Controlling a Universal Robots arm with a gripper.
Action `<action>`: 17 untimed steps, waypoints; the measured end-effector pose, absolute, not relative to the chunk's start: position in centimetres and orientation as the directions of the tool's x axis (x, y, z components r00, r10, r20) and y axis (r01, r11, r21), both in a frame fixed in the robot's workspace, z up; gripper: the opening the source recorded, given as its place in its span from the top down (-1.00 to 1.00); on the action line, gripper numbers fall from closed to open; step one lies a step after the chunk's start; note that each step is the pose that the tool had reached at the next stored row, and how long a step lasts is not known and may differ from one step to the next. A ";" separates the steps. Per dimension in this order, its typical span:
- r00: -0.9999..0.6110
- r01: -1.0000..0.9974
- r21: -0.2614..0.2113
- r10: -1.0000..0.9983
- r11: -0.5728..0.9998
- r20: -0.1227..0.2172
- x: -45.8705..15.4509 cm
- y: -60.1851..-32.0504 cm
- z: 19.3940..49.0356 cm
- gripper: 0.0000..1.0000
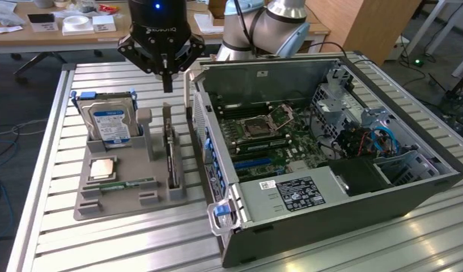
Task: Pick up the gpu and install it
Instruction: 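Reach for the gpu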
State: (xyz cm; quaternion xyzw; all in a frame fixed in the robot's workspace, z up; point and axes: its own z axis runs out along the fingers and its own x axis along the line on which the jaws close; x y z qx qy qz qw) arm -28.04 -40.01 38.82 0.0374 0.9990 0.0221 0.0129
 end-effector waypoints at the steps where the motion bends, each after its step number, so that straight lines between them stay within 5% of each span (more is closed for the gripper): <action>1: -0.997 0.074 0.045 0.075 0.996 -0.024 -28.1 -40.1 38.8 0.79; 17: -0.997 0.074 0.045 0.075 0.996 -0.024 -29.0 -42.4 38.8 0.79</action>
